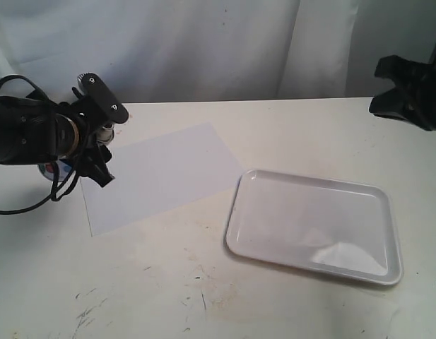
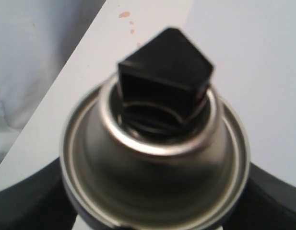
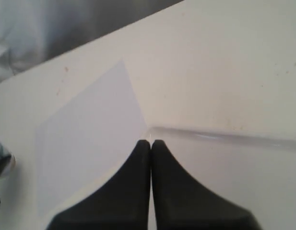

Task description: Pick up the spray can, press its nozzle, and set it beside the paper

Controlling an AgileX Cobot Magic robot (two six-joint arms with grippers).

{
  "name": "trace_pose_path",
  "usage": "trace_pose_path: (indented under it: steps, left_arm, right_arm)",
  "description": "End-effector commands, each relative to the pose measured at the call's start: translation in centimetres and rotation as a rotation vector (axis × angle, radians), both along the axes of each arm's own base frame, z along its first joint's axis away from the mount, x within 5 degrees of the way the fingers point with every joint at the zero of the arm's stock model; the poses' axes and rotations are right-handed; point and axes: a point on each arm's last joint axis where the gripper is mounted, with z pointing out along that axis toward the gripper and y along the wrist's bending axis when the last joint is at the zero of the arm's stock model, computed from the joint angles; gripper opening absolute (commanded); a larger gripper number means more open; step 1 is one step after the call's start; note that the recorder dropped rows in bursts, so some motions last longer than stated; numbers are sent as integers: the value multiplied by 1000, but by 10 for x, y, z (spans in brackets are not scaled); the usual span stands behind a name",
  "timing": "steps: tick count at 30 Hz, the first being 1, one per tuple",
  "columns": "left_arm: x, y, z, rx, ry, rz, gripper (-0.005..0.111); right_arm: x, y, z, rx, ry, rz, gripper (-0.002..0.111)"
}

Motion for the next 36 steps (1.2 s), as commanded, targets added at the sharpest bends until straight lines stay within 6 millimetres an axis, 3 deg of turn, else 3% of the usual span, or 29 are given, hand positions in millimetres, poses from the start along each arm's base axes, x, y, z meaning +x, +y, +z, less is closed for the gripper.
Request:
trace_pose_path:
  steps: [1,10,16,29,36]
  left_arm:
    - [1,-3,8,0,-25,-12,0]
    - [1,-7,8,23,-10,-102,0]
    - [1,-13,7,-14,-12,-154,0]
    - [8,-6,2,135,11,-136,0]
    - [19,-31,-5,204,29,-222,0]
  right_arm:
    - [27,2,-7,69,-39,-59,0]
    - [90,47,-24,209,45,267,0]
    - [119,82,-40,283,108,413,0]
    - [140,154,-60,298,103,596,0]
    - [144,172,-65,299,96,627,0]
